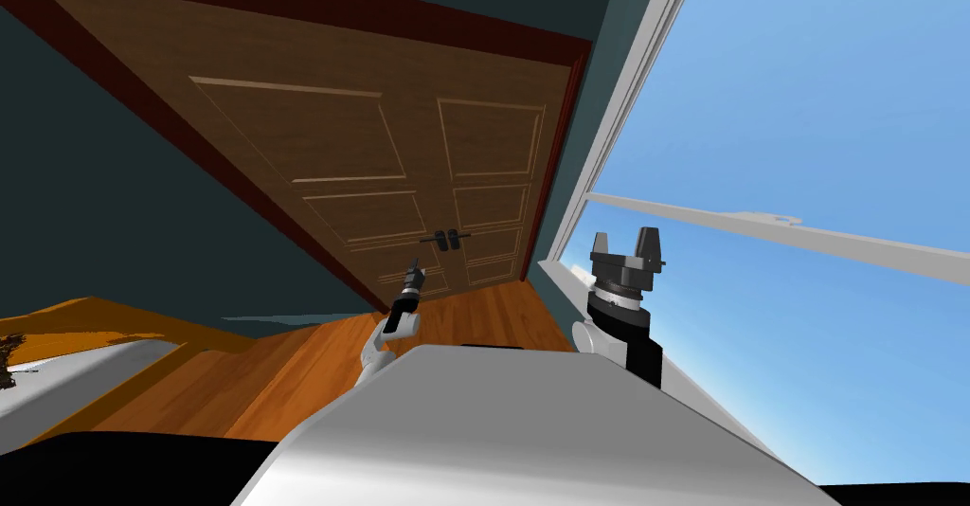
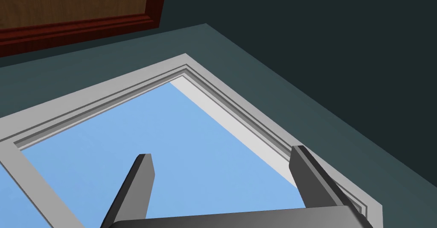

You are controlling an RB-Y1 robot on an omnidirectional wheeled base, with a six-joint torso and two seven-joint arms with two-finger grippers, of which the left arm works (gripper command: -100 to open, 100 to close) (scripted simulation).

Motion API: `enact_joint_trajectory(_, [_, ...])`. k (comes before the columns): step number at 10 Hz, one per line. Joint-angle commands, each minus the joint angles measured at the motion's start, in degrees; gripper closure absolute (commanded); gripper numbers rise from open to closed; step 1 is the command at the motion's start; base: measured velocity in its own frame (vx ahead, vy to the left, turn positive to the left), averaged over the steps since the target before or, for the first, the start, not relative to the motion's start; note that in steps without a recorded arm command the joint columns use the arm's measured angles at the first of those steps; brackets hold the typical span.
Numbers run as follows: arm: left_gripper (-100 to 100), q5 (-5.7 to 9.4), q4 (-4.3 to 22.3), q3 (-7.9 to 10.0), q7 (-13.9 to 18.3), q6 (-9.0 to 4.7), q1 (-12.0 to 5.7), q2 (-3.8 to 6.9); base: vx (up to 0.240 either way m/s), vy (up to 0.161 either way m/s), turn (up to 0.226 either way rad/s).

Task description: Pull the door open

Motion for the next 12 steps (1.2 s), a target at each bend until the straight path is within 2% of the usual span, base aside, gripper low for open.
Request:
enact_joint_trajectory(1, [-100,0.21,2.03,0.52,0.26,0.1,-0.88,0.51,0.096,0.011,-0.049])
enact_joint_trajectory(2, [-100,0.44,3.98,1.07,0.53,0.2,-1.59,1.03,0.122,0.029,-0.072])
enact_joint_trajectory(7, [-100,1.08,9.3,2.56,1.28,0.49,-3.53,2.43,0.126,0.025,-0.043])
enact_joint_trajectory(11, [-100,1.72,14.75,4.08,2.04,0.78,-5.52,3.81,0.158,0.027,-0.056])
enact_joint_trajectory(12, [-100,1.64,14.66,3.84,1.98,0.39,-5.57,3.77,0.068,0.01,-0.008])
